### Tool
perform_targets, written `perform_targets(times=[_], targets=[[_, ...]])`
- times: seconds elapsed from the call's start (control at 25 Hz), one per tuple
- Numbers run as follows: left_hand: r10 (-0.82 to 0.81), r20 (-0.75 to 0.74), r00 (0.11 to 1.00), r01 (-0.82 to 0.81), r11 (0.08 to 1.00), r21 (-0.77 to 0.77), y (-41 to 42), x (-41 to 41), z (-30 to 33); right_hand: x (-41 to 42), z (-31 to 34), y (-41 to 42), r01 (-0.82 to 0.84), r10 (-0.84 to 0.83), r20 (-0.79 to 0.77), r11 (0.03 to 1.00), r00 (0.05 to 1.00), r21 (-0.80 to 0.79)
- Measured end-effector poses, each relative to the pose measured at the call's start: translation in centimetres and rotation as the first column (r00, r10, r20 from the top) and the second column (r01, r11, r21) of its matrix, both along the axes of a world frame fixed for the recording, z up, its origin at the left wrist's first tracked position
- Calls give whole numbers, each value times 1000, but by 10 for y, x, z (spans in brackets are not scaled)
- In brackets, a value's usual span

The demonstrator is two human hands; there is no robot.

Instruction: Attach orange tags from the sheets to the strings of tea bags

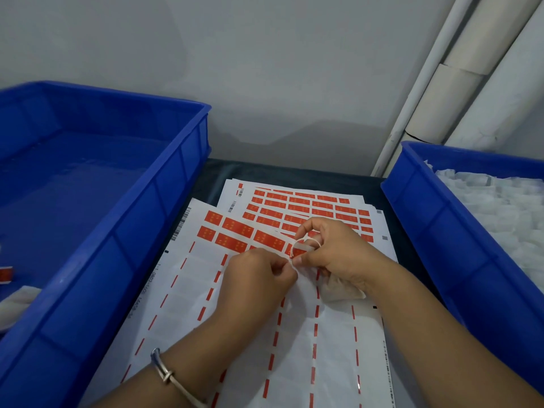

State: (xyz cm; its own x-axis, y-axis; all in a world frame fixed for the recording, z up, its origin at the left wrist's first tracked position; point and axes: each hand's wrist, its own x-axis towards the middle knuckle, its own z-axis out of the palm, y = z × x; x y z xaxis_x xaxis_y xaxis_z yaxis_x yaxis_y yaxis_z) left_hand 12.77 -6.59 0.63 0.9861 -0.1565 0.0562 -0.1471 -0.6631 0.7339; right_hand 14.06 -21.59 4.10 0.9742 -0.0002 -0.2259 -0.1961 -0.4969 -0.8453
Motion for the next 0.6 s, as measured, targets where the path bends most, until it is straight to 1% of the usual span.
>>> perform_targets(times=[0.12,0.28,0.48,0.6], targets=[[-5,22,1000,5,999,-33,1,-1,-2,-2,-1,2,1,0,29,1000,1000,-29],[-39,53,998,42,997,-67,3,-1,-5,-5,0,2,-2,3,28,999,1000,-39],[-29,19,999,31,997,-72,4,0,-4,-8,-1,1,13,-12,25,1000,1000,-24],[-8,20,1000,9,999,-37,4,-1,-3,-8,-1,-1,24,-24,27,1000,999,-1]])
